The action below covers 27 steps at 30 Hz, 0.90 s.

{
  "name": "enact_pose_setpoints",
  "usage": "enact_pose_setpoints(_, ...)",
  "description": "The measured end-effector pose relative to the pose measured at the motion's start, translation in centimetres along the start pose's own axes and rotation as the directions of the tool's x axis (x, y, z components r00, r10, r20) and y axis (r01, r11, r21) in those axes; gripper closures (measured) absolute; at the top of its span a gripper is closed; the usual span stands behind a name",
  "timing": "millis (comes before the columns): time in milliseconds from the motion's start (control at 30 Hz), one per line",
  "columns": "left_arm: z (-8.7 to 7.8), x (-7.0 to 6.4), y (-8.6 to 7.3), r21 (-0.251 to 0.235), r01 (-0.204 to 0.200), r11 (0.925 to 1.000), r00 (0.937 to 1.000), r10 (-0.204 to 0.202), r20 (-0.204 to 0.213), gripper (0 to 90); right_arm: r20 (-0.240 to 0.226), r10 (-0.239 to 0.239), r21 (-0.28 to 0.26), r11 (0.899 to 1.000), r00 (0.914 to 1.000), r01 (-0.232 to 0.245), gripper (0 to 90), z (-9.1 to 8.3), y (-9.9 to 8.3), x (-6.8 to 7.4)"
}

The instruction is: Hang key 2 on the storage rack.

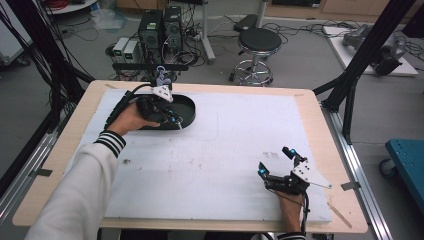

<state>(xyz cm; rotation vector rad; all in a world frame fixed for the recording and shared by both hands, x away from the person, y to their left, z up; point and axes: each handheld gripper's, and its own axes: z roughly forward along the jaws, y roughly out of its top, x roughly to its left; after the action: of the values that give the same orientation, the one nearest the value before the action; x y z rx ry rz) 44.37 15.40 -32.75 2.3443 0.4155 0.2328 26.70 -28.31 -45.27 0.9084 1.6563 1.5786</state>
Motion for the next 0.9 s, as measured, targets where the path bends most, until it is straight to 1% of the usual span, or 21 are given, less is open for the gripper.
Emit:
enact_pose_setpoints(233,-2.7,0.7,-0.5,-0.071,0.032,0.9969,0.9990,-0.034,-0.030,88.2,0.003,0.001,0.000,1.000,1.0000,-0.001,0.6,0.0,0.0,0.0)
enact_pose_setpoints(333,-3.6,0.9,-0.8,-0.081,0.033,0.9961,0.9984,-0.036,-0.043,88.2,0.003,-0.004,-0.001,1.000,1.0000,0.004,0.6,0.0,0.0,0.0)
enact_pose_setpoints(367,-4.0,1.0,-0.9,-0.088,0.029,0.9957,0.9980,-0.034,-0.053,88.2,0.003,-0.005,-0.001,1.000,1.0000,0.005,0.6,0.0,0.0,0.0)
enact_pose_setpoints(467,-4.8,1.2,-1.2,-0.108,0.033,0.9936,0.9972,-0.040,-0.063,88.2,0.002,-0.008,0.000,1.000,1.0000,0.008,0.6,0.0,0.0,0.1)
enact_pose_setpoints(567,-5.8,1.4,-1.3,-0.108,0.029,0.9937,0.9965,-0.037,-0.074,88.2,0.004,-0.017,0.002,1.000,0.9999,0.017,0.6,0.0,0.0,0.2)
enact_pose_setpoints(700,-6.9,1.7,-1.3,-0.122,0.028,0.9921,0.9948,-0.040,-0.094,88.2,0.002,-0.018,0.002,1.000,0.9998,0.018,0.6,0.1,0.0,0.2)
enact_pose_setpoints(767,-7.6,2.0,-1.2,-0.121,0.019,0.9925,0.9935,-0.032,-0.109,88.2,0.001,-0.017,0.002,1.000,0.9999,0.017,0.6,0.0,0.0,0.2)
enact_pose_setpoints(833,-8.2,2.2,-1.1,-0.135,0.023,0.9905,0.9929,-0.038,-0.113,88.2,0.003,-0.023,-0.002,1.000,0.9997,0.023,0.6,0.1,0.0,0.1)
enact_pose_setpoints(900,-8.7,2.4,-1.1,-0.137,0.023,0.9903,0.9915,-0.040,-0.124,88.2,0.002,-0.018,0.002,1.000,0.9998,0.018,0.6,0.0,0.0,0.2)
